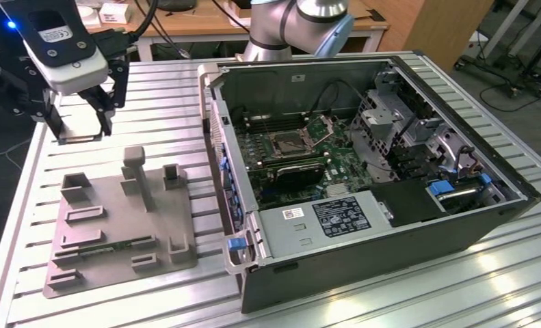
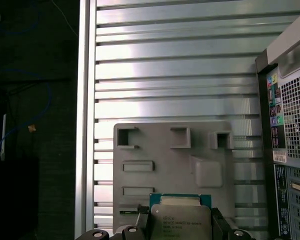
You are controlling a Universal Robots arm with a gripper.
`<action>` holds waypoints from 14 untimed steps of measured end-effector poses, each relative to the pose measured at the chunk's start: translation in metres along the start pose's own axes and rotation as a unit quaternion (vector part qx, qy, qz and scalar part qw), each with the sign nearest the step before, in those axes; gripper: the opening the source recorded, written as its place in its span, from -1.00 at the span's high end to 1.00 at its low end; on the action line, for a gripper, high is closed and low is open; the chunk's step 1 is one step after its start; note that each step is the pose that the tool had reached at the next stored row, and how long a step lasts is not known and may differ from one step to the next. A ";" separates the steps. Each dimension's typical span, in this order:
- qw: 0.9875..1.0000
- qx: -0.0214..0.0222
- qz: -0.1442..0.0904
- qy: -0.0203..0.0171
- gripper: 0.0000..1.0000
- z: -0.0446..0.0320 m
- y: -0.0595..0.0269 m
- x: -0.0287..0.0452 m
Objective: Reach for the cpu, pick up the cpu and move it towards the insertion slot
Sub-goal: 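Pick up the cpu and move it towards the insertion slot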
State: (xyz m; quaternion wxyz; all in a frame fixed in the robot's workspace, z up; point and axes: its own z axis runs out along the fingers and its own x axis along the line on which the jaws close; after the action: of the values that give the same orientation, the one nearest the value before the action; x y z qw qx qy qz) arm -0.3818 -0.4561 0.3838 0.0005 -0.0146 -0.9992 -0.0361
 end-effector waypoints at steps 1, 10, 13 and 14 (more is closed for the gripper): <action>1.000 0.000 0.000 0.000 -0.09 0.0000 0.0000 -0.0004; 1.000 0.000 0.000 0.000 -0.09 0.0000 0.0002 -0.0059; 1.000 0.000 0.000 0.000 -0.09 0.0000 0.0002 -0.0074; 1.000 0.000 0.000 0.000 -0.09 0.0000 0.0002 -0.0079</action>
State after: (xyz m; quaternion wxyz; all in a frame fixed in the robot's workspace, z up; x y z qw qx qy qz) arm -0.3738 -0.4561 0.3838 0.0005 -0.0146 -0.9992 -0.0361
